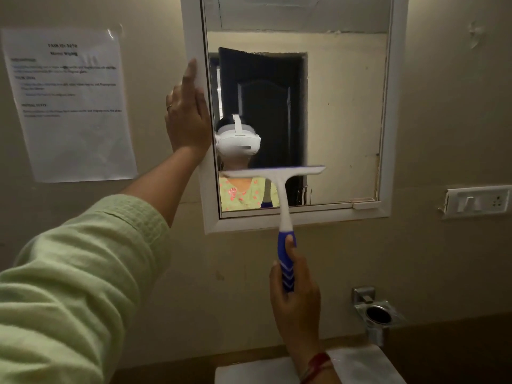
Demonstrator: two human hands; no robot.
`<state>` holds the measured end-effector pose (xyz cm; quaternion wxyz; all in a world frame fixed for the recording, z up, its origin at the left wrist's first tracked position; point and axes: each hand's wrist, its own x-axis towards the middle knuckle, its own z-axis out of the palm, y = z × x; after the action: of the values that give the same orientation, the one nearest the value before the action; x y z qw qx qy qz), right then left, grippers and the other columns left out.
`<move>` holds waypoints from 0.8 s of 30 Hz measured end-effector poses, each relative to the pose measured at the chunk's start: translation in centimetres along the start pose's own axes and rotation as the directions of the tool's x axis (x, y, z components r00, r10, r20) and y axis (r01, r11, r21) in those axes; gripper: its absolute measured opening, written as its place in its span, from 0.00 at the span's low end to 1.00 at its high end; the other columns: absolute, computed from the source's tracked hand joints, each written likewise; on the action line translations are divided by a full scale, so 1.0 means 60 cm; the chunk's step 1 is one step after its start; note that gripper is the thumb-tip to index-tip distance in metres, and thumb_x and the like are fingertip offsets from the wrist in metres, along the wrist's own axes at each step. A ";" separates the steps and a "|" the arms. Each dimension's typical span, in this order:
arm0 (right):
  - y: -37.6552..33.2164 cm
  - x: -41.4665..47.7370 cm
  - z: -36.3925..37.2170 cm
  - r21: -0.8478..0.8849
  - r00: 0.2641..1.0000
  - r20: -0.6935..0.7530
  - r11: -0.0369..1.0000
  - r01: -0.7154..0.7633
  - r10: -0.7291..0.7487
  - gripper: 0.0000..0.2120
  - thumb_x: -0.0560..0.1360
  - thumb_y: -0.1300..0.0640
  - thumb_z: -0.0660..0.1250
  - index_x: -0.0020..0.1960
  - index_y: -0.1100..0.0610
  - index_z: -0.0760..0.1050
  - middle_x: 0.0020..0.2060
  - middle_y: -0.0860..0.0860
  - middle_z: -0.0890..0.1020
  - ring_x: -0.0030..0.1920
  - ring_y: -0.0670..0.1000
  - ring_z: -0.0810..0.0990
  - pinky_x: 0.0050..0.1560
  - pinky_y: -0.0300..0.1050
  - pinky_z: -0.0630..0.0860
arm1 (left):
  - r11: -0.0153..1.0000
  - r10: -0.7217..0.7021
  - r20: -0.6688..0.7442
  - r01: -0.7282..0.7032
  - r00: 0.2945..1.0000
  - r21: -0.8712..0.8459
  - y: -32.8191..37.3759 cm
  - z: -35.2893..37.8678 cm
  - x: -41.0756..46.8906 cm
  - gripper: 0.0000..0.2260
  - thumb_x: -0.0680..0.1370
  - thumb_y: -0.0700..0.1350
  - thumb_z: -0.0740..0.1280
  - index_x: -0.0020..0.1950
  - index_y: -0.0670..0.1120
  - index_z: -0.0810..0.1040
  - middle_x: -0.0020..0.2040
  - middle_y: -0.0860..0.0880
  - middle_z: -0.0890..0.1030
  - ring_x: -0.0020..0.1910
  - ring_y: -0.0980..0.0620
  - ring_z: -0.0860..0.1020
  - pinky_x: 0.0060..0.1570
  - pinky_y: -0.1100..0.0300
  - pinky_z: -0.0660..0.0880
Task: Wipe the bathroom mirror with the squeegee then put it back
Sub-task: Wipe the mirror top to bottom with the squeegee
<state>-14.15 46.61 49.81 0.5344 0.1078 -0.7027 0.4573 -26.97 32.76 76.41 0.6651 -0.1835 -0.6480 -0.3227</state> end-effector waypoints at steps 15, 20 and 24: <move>0.014 0.001 0.005 -0.035 0.998 0.047 0.998 0.044 -0.042 0.26 0.76 0.50 0.61 0.70 0.40 0.56 0.44 0.48 0.78 0.35 0.38 0.74 0.35 0.27 0.73 | 1.000 -0.024 -0.010 0.023 1.000 -0.017 0.004 -0.001 -0.002 0.19 0.82 0.44 0.52 0.73 0.47 0.61 0.59 0.44 0.77 0.56 0.45 0.73 0.55 0.58 0.68; 0.029 -0.049 0.005 0.010 0.995 0.102 1.000 -0.024 0.023 0.31 0.74 0.54 0.64 0.69 0.35 0.53 0.41 0.42 0.75 0.39 0.40 0.77 0.34 0.26 0.73 | 0.999 -0.009 -0.029 0.008 1.000 -0.034 0.000 0.001 -0.003 0.18 0.82 0.44 0.53 0.73 0.47 0.63 0.61 0.44 0.77 0.58 0.46 0.73 0.57 0.60 0.66; -0.002 0.022 0.018 0.049 1.000 0.026 0.999 0.010 -0.012 0.24 0.75 0.43 0.58 0.70 0.40 0.58 0.42 0.49 0.78 0.32 0.41 0.76 0.31 0.27 0.72 | 0.999 -0.011 -0.033 0.010 0.999 -0.031 0.002 0.000 -0.004 0.18 0.82 0.43 0.53 0.72 0.46 0.63 0.61 0.44 0.77 0.58 0.45 0.73 0.56 0.62 0.66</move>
<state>-15.32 46.15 50.99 0.5247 0.1308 -0.6977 0.4698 -26.89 32.89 76.18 0.6710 -0.1851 -0.6328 -0.3392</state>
